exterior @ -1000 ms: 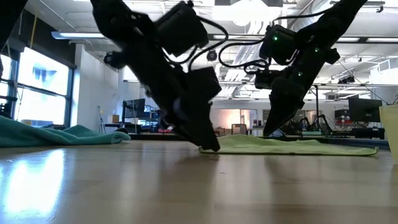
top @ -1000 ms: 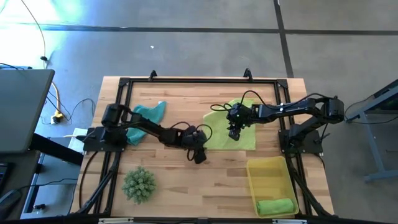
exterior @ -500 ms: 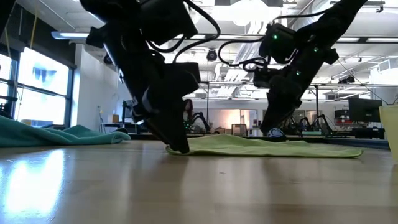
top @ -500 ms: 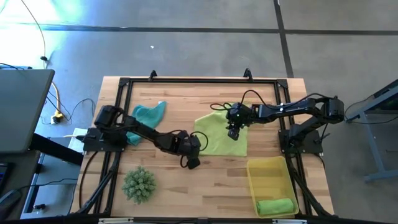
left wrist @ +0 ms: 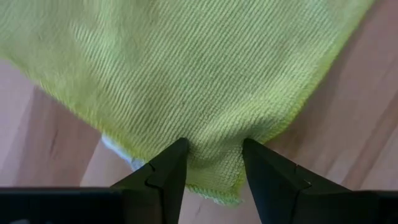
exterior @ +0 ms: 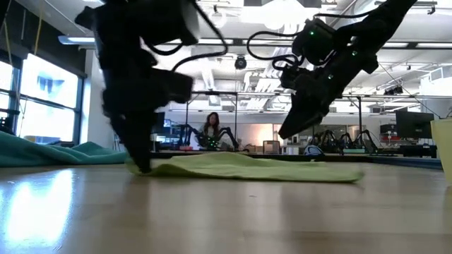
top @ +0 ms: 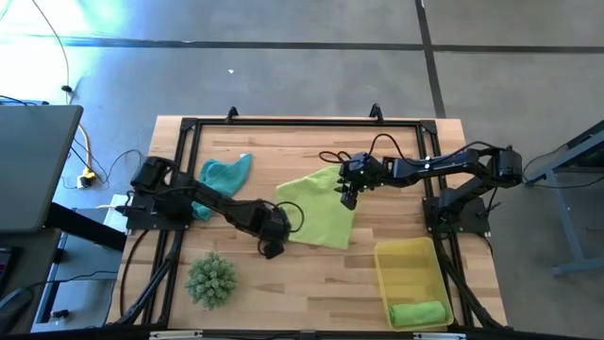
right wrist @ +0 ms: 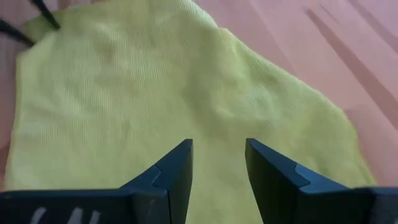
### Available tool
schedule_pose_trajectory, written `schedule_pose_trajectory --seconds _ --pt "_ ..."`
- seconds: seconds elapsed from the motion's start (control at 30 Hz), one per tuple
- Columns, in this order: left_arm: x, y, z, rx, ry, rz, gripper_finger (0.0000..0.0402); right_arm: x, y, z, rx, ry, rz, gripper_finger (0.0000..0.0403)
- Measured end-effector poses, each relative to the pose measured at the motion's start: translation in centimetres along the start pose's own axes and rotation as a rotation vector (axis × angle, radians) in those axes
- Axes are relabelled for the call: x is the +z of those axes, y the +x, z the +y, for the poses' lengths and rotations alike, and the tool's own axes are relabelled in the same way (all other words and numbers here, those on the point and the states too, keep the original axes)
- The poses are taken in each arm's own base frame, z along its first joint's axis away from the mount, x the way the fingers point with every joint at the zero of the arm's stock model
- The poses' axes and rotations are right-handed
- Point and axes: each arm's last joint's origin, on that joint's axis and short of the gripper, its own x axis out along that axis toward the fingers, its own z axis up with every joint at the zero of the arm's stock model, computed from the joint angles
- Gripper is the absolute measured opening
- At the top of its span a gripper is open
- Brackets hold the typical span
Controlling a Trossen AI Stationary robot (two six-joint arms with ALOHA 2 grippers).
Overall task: Roll microfiber towels into tight, uniform cylinder then place into a basket
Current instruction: Fold the light green microfiber cloth
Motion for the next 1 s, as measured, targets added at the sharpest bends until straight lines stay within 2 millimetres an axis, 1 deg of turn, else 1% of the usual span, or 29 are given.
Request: schedule_pose_trajectory --seconds 0.1,0.2,0.27,0.33,0.47,0.53,0.6,0.7,0.77,0.83,0.93,1.0 --pt "-0.7 -0.7 0.7 0.036 -0.030 0.067 0.0147 -0.1 0.0 0.1 0.044 -0.016 0.011 0.0138" --pt "-0.8 -0.8 0.8 0.044 -0.029 0.073 0.0147 -0.2 -0.1 0.9 0.206 -0.114 0.029 0.0138" --pt "-0.7 -0.9 0.7 0.037 -0.015 0.057 0.0147 -0.4 -0.2 1.9 0.370 -0.195 0.036 0.0138" --pt "-0.4 -0.8 0.5 0.009 0.010 0.035 0.0147 -0.7 -0.4 3.3 0.495 -0.289 0.038 0.0138" --pt "0.0 -0.8 0.1 -0.035 0.042 0.003 0.0147 -1.7 -0.6 5.9 0.583 -0.489 0.035 0.0138" --pt "0.1 -0.9 0.0 -0.042 0.048 -0.004 0.0147 -2.1 -0.7 7.3 0.583 -0.570 0.032 0.0138" --pt "0.0 -0.9 0.0 -0.059 0.049 0.007 0.0147 -2.5 -0.8 8.4 0.562 -0.615 0.022 0.0138" --pt "0.0 -1.0 -0.1 -0.095 0.051 0.032 0.0147 -2.8 -0.8 9.6 0.473 -0.626 0.012 0.0138" --pt "-0.1 -1.0 -0.3 -0.104 0.054 0.040 0.0147 -3.1 -0.4 9.9 0.378 -0.577 0.021 0.0137" --pt "-0.2 -1.1 -0.3 -0.100 0.049 0.043 0.0147 -3.3 0.3 9.9 0.318 -0.490 0.034 0.0137" --pt "-0.1 -1.7 -0.5 -0.081 0.050 0.043 0.0147 -4.1 1.8 9.7 0.266 -0.359 0.085 0.0137" --pt "0.2 -2.4 -0.8 -0.066 0.055 0.027 0.0147 -4.6 2.8 9.7 0.244 -0.312 0.107 0.0137"
